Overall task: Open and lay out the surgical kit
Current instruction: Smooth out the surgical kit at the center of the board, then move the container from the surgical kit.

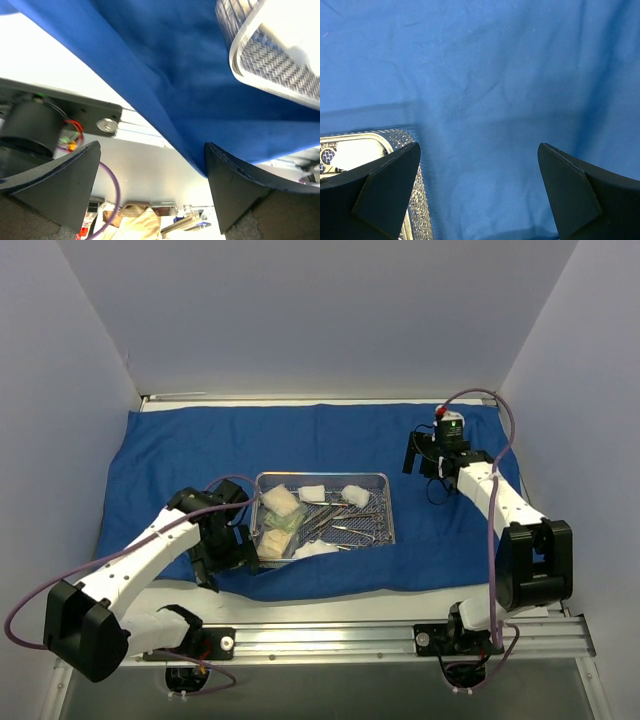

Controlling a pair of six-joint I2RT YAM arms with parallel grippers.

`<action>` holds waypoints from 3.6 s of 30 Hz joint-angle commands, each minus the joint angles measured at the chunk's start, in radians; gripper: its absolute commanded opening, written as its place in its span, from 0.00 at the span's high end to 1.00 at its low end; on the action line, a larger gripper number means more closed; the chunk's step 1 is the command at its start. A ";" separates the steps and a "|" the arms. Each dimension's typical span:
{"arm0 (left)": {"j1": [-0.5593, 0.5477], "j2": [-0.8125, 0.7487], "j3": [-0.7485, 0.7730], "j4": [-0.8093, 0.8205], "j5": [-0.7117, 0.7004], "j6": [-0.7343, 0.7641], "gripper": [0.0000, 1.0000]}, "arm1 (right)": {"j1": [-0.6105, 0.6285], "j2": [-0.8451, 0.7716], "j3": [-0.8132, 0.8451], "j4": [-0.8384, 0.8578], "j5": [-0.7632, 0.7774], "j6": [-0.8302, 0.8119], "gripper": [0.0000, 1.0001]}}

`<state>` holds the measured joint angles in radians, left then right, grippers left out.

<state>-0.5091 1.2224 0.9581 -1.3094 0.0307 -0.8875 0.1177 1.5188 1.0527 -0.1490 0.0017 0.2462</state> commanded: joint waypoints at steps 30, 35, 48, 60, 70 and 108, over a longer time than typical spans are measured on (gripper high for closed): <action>-0.549 -0.098 -0.079 -0.337 0.179 -0.499 0.06 | 1.045 -0.187 -0.204 0.039 -0.057 0.106 0.09; -0.572 -0.086 -0.019 -0.329 0.149 -0.498 0.06 | 1.148 -0.152 -0.207 0.089 0.029 0.146 0.11; -0.045 -0.129 0.337 -0.254 -0.362 -0.276 0.06 | 1.165 -0.109 -0.047 0.078 0.213 0.050 0.08; 0.486 0.248 0.370 0.134 -0.333 -0.045 0.06 | 0.653 -0.203 -0.066 0.057 0.133 0.139 0.00; 0.501 0.555 0.343 0.243 -0.448 -0.111 0.06 | 0.245 -0.206 -0.243 0.095 0.074 0.110 0.00; 1.488 -0.199 0.108 -0.220 -0.625 -0.405 0.06 | 0.126 -0.097 -0.278 0.108 -0.019 0.117 0.00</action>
<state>0.9554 1.1252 1.0283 -1.3132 -0.5537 -1.2766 0.2546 1.4250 0.7815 0.0113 -0.0319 0.3660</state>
